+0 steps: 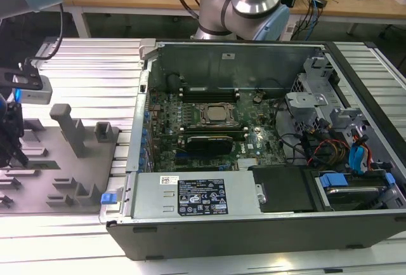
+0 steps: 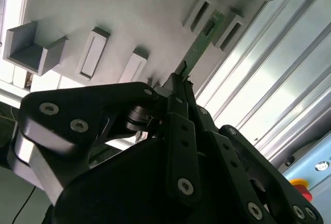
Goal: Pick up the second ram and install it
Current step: 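Pick up the second ram and move it above second insertion slot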
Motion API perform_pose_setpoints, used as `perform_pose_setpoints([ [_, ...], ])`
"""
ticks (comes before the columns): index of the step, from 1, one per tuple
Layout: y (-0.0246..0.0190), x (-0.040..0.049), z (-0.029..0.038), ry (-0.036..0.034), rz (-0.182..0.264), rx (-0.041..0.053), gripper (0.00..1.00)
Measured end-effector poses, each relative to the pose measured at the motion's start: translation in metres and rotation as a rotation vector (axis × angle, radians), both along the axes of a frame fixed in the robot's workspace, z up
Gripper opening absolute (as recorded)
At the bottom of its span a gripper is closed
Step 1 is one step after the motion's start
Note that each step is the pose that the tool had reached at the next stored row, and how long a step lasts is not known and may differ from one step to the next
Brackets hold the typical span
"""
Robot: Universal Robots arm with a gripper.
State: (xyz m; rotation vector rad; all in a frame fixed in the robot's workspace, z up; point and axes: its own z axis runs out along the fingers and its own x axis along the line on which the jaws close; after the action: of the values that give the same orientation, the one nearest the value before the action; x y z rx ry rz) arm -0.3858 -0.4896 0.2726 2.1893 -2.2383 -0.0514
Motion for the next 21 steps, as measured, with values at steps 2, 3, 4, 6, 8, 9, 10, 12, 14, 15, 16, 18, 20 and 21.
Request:
perform_pose_setpoints([
  [2, 0.0, 0.0, 0.0042, 0.0, 0.0, 0.0, 0.12],
  [3, 0.0, 0.0, 0.0072, 0.0, 0.0, 0.0, 0.12],
  [4, 0.0, 0.0, 0.0095, 0.0, 0.0, 0.0, 0.12],
  [6, 0.0, 0.0, 0.0157, 0.0, 0.0, 0.0, 0.12],
  [8, 0.0, 0.0, 0.0216, 0.0001, 0.0, 0.0, 0.12],
  [9, 0.0, 0.0, 0.0244, 0.0001, 0.0, 0.0, 0.12],
  [10, 0.0, 0.0, 0.0274, 0.0, 0.0, 0.0, 0.12],
  [12, 0.0, 0.0, 0.033, 0.0, 0.0, 0.0, 0.12],
  [14, 0.0, 0.0, 0.0373, 0.0, 0.0, 0.0, 0.12],
  [15, 0.0, 0.0, 0.0395, 0.0, 0.0, 0.0, 0.12],
  [16, 0.0, 0.0, 0.0425, 0.0, 0.0, 0.0, 0.12],
  [18, 0.0, 0.0, 0.046, 0.0, 0.0, 0.0, 0.12],
  [20, 0.0, 0.0, 0.0527, 0.0, 0.0, 0.0, 0.12],
  [21, 0.0, 0.0, 0.057, 0.0, 0.0, 0.0001, 0.12],
])
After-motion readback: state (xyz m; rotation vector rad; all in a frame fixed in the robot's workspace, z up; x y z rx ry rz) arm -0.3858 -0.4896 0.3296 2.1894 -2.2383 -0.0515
